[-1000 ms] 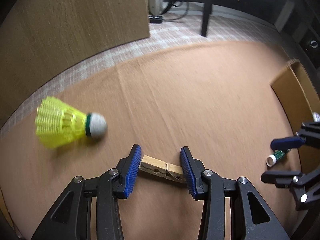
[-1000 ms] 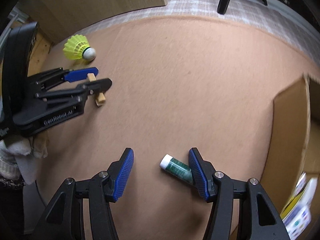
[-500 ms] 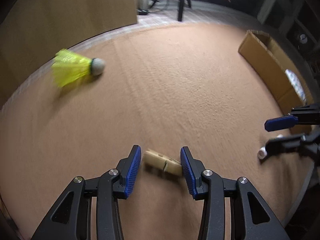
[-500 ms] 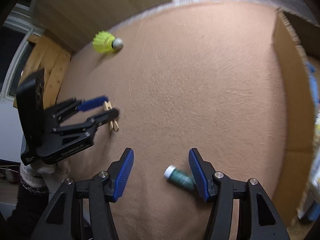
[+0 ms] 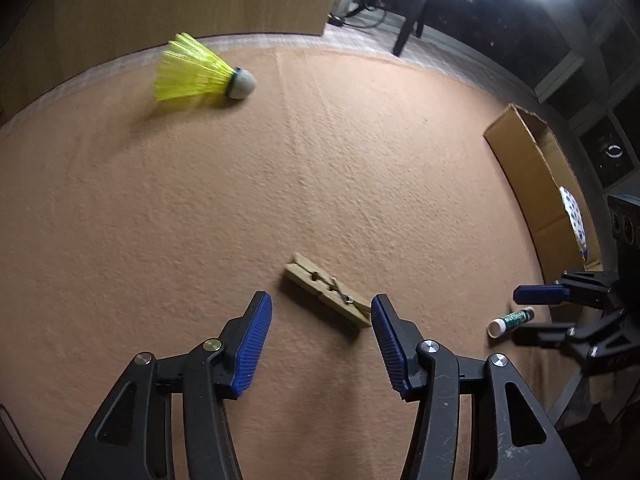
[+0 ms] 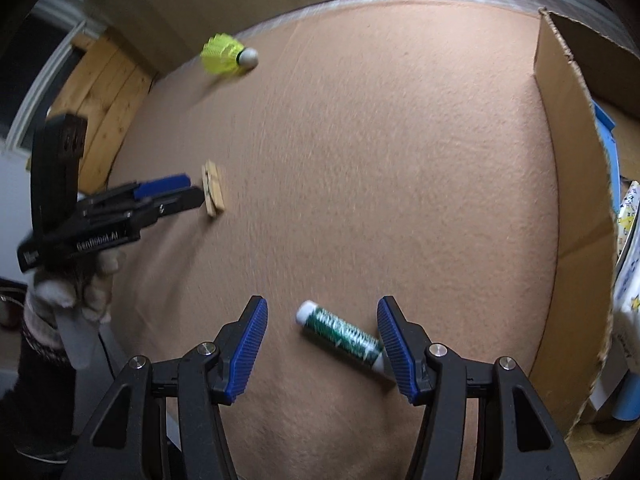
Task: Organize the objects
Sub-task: 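Grasp the wooden clothespin with the left gripper while the right approaches the glue stick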
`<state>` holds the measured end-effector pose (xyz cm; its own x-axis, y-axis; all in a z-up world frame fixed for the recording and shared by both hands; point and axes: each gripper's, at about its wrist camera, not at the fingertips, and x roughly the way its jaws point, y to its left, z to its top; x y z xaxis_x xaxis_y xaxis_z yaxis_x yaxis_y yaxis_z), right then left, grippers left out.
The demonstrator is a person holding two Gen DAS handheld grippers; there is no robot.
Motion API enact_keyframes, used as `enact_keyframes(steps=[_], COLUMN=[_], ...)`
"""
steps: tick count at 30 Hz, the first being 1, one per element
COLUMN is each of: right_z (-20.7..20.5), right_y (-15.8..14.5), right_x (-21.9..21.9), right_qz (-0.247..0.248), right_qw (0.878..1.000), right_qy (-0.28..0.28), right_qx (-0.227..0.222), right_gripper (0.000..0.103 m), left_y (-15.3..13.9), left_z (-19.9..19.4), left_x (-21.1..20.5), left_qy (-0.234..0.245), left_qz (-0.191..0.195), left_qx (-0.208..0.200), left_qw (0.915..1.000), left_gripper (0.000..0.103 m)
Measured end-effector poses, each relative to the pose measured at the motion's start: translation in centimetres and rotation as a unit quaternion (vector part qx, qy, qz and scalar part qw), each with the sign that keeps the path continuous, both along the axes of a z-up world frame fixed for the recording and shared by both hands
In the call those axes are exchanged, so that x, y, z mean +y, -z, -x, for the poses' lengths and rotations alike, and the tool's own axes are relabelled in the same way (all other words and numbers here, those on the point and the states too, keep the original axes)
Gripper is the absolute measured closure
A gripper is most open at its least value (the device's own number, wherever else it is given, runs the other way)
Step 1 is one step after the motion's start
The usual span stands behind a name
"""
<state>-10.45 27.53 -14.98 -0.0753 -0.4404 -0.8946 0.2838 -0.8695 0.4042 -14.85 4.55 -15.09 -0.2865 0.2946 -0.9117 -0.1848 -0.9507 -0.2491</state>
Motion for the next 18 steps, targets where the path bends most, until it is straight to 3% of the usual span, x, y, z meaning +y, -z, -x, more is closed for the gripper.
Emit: enact_keyframes(steps=[11,14,18], right_z=[-2.9,-3.6,-3.9], right_y=[0.2,0.2,0.2], right_x=[-1.0,-1.5,-1.5], right_qz=[-0.049,-0.069,-0.080], right_qw=[0.998,0.995,0.994], right_qy=[-0.031,-0.052,-0.060], right_qx=[0.034,0.046,0.051], right_gripper=[0.050,0.050,0.056], left_y=[0.5,0.5,0.4], left_z=[1.0,1.2,1.1], left_x=[2.5,3.3,4.1], left_qy=[0.014,0.022,0.029], left_qz=[0.034,0.046,0.065], left_qx=[0.001,0.005,0.015], left_qw=[0.9993,0.9987,0.9973], left_gripper=[0.048,0.060,0.068])
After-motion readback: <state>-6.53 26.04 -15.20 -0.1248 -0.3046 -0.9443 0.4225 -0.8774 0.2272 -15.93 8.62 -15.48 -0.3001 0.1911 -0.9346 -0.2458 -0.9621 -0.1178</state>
